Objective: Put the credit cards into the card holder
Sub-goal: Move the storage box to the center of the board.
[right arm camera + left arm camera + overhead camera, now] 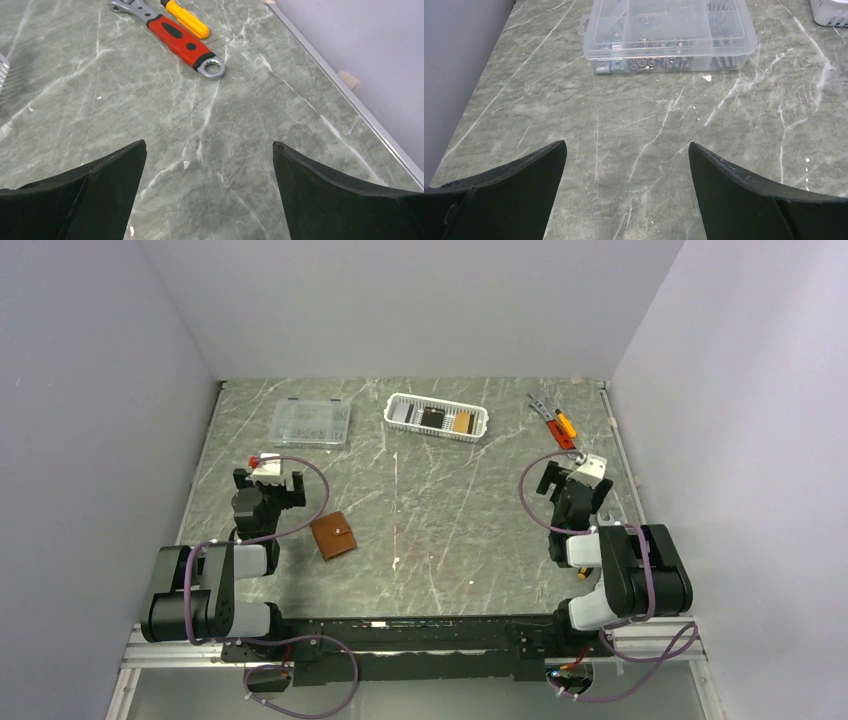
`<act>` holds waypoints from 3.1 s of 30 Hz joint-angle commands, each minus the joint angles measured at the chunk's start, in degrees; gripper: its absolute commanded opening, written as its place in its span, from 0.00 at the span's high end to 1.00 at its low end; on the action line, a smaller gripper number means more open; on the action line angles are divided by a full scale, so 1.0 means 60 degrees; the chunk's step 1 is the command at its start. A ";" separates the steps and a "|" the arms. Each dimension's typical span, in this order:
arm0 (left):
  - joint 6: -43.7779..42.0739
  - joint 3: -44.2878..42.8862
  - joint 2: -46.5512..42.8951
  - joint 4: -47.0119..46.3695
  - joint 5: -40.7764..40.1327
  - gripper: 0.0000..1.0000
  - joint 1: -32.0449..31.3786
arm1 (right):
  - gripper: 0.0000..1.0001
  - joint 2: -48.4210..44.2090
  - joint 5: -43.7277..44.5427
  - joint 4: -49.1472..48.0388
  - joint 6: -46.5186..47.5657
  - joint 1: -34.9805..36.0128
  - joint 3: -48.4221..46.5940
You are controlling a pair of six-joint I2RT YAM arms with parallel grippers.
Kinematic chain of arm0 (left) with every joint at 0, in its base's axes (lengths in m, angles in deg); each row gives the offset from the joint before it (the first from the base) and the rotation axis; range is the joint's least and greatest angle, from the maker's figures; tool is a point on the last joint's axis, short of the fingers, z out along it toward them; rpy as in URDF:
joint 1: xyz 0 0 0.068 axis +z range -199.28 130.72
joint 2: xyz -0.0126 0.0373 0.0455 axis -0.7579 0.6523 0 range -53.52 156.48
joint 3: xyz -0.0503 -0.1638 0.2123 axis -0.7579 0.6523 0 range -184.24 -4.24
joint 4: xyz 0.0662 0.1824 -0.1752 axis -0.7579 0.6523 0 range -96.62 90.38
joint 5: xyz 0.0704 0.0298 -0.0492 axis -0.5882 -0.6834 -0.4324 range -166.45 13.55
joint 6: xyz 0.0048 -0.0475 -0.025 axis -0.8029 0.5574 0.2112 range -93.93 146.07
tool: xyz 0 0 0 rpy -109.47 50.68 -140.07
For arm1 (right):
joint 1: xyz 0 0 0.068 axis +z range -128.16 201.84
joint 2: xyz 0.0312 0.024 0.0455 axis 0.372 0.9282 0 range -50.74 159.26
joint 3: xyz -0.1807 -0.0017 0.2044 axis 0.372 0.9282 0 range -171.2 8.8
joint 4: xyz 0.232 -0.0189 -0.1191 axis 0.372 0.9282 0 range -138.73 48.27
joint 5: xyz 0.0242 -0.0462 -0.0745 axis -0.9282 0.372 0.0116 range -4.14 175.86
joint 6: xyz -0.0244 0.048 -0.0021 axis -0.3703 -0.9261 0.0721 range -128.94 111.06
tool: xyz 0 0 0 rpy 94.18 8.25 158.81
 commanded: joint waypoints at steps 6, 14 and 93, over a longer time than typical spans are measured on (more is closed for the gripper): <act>0.0016 -0.0258 -0.0082 -0.0196 0.0175 0.01 -0.0021 | 0.00 -0.0974 0.1135 0.8636 -0.1513 0.0666 -0.4955; -0.0110 -0.2688 -0.0673 0.4398 0.0083 0.01 -0.0033 | 0.00 -0.1721 -0.4522 0.9431 -0.3760 0.0034 -0.6330; -0.4001 -0.5653 -0.1787 1.5090 0.1423 0.01 -0.0913 | 0.87 0.0796 -0.4945 1.1015 -0.5030 0.2620 -0.4574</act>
